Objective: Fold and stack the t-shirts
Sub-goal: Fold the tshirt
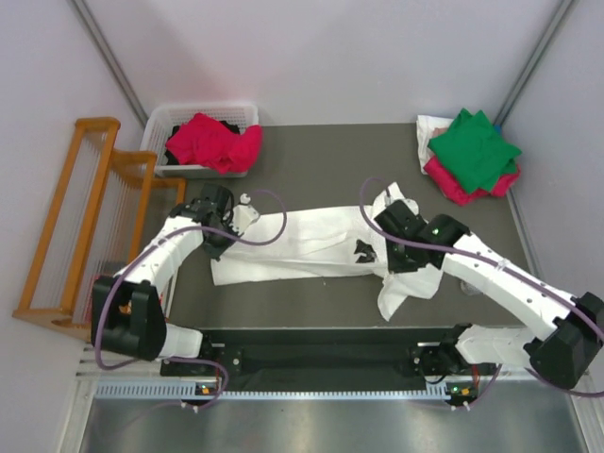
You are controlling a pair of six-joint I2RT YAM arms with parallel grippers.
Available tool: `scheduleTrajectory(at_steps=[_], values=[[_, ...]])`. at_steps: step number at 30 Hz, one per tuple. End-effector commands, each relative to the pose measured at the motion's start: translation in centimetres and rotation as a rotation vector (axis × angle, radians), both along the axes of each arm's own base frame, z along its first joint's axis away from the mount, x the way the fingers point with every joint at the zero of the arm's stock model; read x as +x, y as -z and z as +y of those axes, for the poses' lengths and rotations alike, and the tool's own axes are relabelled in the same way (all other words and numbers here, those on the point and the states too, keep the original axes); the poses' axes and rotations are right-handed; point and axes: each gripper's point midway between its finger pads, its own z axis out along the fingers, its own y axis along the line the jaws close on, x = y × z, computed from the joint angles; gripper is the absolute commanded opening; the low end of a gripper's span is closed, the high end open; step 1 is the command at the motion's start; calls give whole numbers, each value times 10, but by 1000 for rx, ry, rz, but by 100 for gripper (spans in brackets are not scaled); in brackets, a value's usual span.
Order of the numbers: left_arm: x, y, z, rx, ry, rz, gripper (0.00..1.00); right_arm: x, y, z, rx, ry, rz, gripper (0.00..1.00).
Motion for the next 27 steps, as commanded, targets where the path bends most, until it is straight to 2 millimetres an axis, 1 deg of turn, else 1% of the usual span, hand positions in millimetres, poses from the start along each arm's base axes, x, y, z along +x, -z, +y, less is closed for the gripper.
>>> scheduleTrajectory(at_steps=[1,2,3,4,5,6,7,8,13,16,18,19,20,21,22,24,25,26,27], values=[[46,-6,7,-16,-28,-74,0,53,-23,2,32,12,-124,0],[50,-5,8,-13,-32,-74,0,64,-22,-1,23,26,-133,0],[56,-7,10,-12,-37,-87,0,71,-22,-1,31,28,-137,0],[59,-4,11,-10,-39,-79,0,76,-22,-1,32,31,-139,0],[61,-4,11,-11,-39,-79,0,86,-17,-1,30,42,-138,0],[66,-6,11,-10,-39,-91,0,90,-17,1,42,40,-135,0],[67,-3,12,-10,-44,-79,0,100,-13,2,48,54,-138,0],[70,-3,10,-15,-42,-83,0,104,-11,6,64,51,-131,0],[74,3,7,-31,-47,-71,0,130,5,20,110,62,-115,0],[72,6,7,-32,-44,-60,0,143,20,25,124,72,-87,0],[70,9,7,-32,-42,-48,0,150,22,29,136,70,-88,0],[69,10,7,-32,-42,-45,7,156,27,29,134,74,-86,0],[68,12,7,-31,-42,-43,15,162,25,31,139,73,-91,0],[68,12,7,-32,-45,-42,32,166,26,31,138,76,-92,0],[68,11,7,-33,-45,-45,52,170,32,29,126,78,-80,0],[67,12,7,-33,-48,-43,66,178,33,30,130,79,-83,0],[65,14,7,-33,-49,-39,70,181,38,30,124,79,-73,0],[64,14,6,-35,-50,-41,75,185,38,31,127,79,-75,0],[64,14,7,-35,-52,-43,77,187,40,31,126,80,-72,0]])
